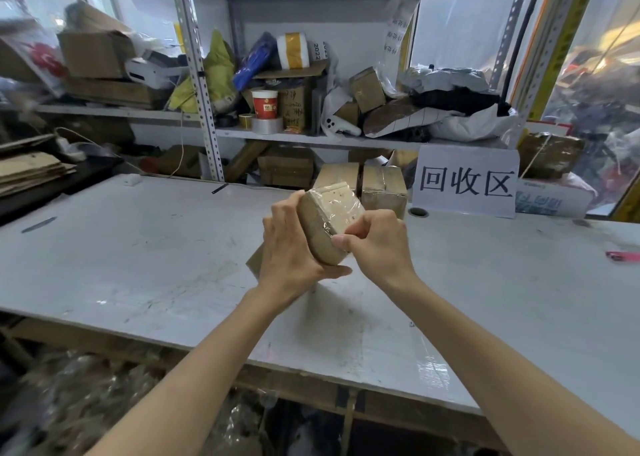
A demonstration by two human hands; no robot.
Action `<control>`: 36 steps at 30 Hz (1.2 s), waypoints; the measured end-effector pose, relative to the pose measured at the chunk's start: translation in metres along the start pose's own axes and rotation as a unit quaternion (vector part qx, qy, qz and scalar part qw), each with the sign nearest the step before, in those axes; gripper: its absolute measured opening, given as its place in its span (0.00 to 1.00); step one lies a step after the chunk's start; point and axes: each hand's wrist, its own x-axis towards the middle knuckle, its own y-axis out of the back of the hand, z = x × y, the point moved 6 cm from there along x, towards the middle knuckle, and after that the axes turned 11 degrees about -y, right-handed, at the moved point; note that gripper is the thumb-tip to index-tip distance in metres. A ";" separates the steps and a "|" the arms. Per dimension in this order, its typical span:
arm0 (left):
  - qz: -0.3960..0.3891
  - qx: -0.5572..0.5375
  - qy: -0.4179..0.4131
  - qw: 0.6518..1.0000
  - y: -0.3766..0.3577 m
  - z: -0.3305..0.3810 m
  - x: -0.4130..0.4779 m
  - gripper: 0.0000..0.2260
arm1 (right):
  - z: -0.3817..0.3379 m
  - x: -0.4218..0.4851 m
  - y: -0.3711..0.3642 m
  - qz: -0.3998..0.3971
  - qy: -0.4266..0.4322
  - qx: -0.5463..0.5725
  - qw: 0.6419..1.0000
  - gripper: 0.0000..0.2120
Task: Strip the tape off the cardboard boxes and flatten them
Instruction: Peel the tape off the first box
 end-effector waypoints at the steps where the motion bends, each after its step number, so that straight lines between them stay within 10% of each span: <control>1: -0.004 -0.006 0.005 1.000 0.002 0.000 -0.001 0.55 | 0.001 0.001 0.000 -0.005 -0.014 -0.002 1.000 0.10; 10: -0.045 0.001 0.003 0.999 0.008 -0.002 -0.004 0.53 | 0.014 0.000 -0.007 -0.090 -0.108 0.026 0.990 0.09; 36: -0.035 0.035 0.076 0.996 -0.001 -0.011 -0.016 0.51 | -0.012 -0.012 -0.012 -0.081 0.053 0.000 0.995 0.10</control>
